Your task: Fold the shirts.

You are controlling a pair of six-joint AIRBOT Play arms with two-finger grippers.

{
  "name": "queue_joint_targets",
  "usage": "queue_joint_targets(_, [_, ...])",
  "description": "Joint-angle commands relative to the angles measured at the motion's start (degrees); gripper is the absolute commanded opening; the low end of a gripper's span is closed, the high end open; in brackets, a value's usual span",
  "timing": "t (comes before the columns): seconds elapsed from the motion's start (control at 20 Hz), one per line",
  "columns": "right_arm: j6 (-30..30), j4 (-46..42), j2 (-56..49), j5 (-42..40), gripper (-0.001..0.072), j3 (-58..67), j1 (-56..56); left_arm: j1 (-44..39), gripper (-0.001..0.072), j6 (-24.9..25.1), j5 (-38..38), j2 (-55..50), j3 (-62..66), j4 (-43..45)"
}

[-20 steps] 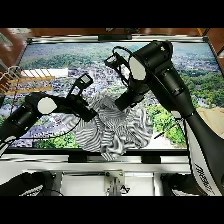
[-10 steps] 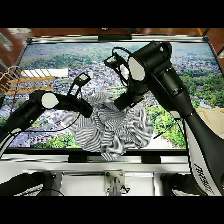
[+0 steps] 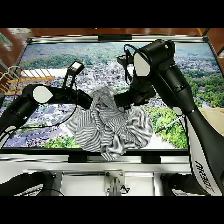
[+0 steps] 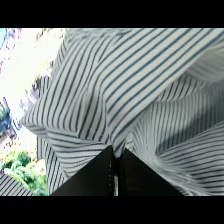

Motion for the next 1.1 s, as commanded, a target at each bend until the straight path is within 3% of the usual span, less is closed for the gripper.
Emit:
queue_joint_targets(0.0, [10.4,2.0,0.7,1.9,0.0556,-0.8,-0.5,0.1,0.0057,0.1,2.1,0.0,0.7,-1.0])
queue_joint_targets(0.15, [12.9,7.3,0.7,0.5,0.0591,-7.1,2.3,0.1,0.0057,0.4,2.5,0.0,0.7,-1.0])
queue_joint_targets(0.35, [17.5,0.0,0.8,-0.2,0.0591,-15.4,7.1,0.1,0.0057,1.7,2.5,0.0,0.7,-1.0])
queue_joint_targets(0.65, [26.1,-2.4,0.7,-14.6,0.0572,-19.9,4.4,0.4,0.0057,1.7,2.5,0.0,0.7,-1.0])
queue_joint_targets(0.75, [29.3,-2.9,0.6,-17.6,0.036,-19.9,3.6,0.4,0.0057,1.7,2.5,0.0,0.7,-1.0])
queue_joint_targets(0.9, [28.2,-3.0,0.7,-17.0,0.0096,-19.9,3.1,1.2,0.0057,1.7,2.4,0.1,0.7,-1.0])
queue_joint_targets(1.05, [19.5,-8.9,4.0,-13.6,0.008,-19.7,3.1,3.2,0.0057,1.6,0.8,1.0,2.9,-1.0])
